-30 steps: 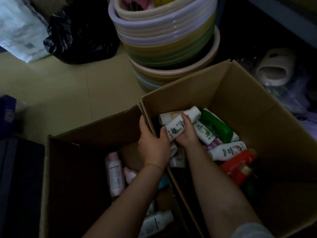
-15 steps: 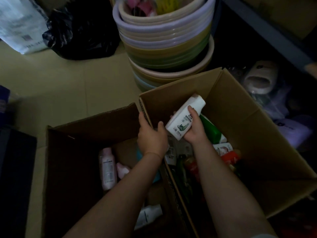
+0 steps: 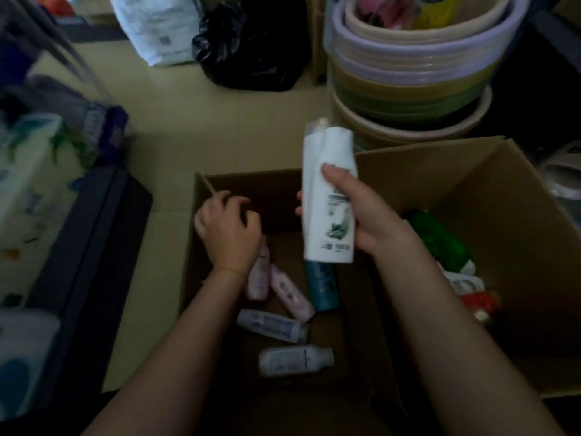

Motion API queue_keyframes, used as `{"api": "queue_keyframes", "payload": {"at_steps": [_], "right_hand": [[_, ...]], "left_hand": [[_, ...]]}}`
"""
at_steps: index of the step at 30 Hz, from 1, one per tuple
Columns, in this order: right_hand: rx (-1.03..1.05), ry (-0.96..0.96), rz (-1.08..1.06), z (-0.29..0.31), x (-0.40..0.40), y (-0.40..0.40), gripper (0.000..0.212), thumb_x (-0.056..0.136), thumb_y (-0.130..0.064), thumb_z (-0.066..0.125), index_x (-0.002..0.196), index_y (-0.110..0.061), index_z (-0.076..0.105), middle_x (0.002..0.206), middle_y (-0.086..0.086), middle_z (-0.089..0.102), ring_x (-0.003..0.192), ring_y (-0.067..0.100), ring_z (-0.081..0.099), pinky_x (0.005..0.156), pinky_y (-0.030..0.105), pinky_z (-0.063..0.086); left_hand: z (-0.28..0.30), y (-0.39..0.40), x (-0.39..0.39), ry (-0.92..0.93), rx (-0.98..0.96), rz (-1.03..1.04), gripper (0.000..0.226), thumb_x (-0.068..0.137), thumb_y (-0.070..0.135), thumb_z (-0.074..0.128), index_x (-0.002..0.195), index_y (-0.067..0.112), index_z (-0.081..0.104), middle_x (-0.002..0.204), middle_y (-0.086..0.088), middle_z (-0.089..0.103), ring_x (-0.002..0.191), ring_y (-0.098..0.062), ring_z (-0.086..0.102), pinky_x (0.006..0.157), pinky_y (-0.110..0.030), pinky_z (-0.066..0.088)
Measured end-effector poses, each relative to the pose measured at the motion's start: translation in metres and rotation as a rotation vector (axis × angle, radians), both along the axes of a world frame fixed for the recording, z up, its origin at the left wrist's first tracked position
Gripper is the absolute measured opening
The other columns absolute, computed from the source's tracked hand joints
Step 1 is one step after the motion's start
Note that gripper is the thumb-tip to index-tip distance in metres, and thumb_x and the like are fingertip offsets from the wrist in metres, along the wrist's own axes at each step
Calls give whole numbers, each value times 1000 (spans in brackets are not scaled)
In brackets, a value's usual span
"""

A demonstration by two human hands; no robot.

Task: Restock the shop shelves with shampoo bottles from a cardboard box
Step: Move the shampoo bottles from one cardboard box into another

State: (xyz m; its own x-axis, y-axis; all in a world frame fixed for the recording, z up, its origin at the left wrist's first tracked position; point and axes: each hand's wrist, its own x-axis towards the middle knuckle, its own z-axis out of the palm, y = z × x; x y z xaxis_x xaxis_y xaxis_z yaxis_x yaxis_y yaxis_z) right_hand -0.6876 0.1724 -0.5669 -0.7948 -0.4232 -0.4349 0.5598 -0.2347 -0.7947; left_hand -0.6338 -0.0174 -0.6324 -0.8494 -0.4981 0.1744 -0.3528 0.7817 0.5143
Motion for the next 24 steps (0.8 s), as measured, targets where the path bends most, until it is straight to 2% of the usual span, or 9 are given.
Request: {"api": "queue_keyframes", "payload": {"at_steps": [3,6,8,10,13,16,19,21,24], "right_hand": [[101,-122,67,-35,14,-69,26,85,-34,72,97,-12,64,77,6,71,69,19,70,70,32,57],[181,-345,44,-87,35,-105,34,85,-34,73,107,-11,63,93,13,71,80,27,70,74,38,55],[276,-434,19,-114,47,-106,22,93,-27,64,106,-10,60,90,12,65,77,26,64,73,38,51],[400,-462,10,-134,51,-99,17,96,-21,53,109,-11,59,84,7,58,70,21,57,63,34,49],[473,-440,-82,-136,44,-89,13,96,-23,50,103,-14,57,83,6,55,69,19,54,57,29,47],[328,-294,-78,-96,31,-83,19,98,-20,50,110,-10,61,103,12,66,89,23,66,81,35,57],[152,-39,-164,-40,16,-56,17,100,-14,47,105,-7,62,95,14,71,83,25,71,79,35,57],[123,81,-317,-14,4,-25,20,101,-10,45,95,-7,63,83,13,70,74,24,70,74,35,57],[246,94,-586,-16,-15,30,20,98,-9,47,88,-9,64,81,10,67,74,22,67,67,31,55]], "left_hand": [[-4,-44,17,-156,-56,147,46,85,29,58,127,12,62,146,-20,43,136,-38,36,114,-53,19],[-8,-65,24,-210,13,134,49,92,32,56,138,17,53,155,-14,32,139,-32,34,108,-46,32],[-8,-67,24,-202,44,123,48,93,36,54,138,21,51,155,-12,31,136,-30,38,101,-42,40],[-7,-59,24,-215,-3,69,47,92,39,54,136,22,52,154,-14,32,134,-32,39,101,-42,42],[-8,-42,21,-227,-55,18,46,91,40,55,133,21,55,157,-17,27,138,-35,35,107,-43,36],[-6,-21,13,-208,-9,37,51,87,41,56,132,17,57,155,-24,29,139,-39,33,111,-44,29],[-4,2,-1,-89,58,-21,45,88,29,62,128,11,60,150,-24,39,142,-41,32,117,-45,19],[-1,28,-13,-86,234,-186,39,93,23,60,130,8,58,139,-18,53,133,-35,46,110,-39,32],[15,94,-22,-232,718,-263,51,97,35,58,143,16,46,133,-7,59,123,-25,54,97,-30,41]]}}
